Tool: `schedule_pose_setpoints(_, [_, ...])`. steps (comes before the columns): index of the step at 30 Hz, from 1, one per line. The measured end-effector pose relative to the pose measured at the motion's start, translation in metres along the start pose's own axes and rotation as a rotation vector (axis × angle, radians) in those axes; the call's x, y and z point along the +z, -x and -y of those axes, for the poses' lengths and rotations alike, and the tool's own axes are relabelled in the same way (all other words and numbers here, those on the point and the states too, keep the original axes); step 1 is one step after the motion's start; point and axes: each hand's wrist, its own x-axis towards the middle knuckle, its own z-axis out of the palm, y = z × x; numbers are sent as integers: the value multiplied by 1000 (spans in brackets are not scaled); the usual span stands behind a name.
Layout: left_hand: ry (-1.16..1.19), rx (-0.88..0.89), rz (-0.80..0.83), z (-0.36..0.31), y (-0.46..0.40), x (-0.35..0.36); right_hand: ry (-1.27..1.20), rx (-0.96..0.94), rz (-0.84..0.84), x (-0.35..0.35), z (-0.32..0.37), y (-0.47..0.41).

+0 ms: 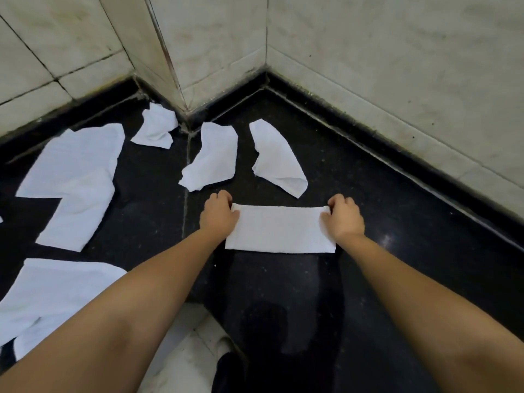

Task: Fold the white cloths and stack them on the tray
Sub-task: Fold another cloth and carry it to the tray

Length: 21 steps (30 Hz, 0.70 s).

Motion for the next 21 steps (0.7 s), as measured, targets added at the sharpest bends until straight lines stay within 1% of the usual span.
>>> schedule_pose_setpoints(2, [-90, 49, 59, 1, 0, 1, 112, -146, -63, 2, 10, 14])
schedule_pose_setpoints(3, [-132, 72, 83, 1, 0, 0, 119, -236, -68, 5, 19, 23])
schedule_pose_setpoints(5, [-172, 92, 104, 0, 3, -2, 62, -444, 14, 14, 43, 48])
schedule_pose_setpoints(7, [-146, 78, 126, 1, 7, -6, 37, -632, 112, 33, 67, 79])
schedule_pose_setpoints(9, [-59, 63, 169, 7, 12, -10, 44, -735, 145, 56, 87, 107])
schedule_pose_setpoints(12, [57, 20, 234, 21, 20, -19, 94, -734, 161, 86, 103, 135])
schedule_pose_setpoints(14, [46, 8, 271, 30, 25, -23, 167, -682, 156, 96, 105, 142])
schedule_pose_setpoints(17, [30, 6, 303, 39, 30, -29, 217, -623, 133, 99, 107, 144])
schedule_pose_setpoints(21, [131, -38, 299, 43, 29, -35, 209, -556, 145, 96, 114, 143])
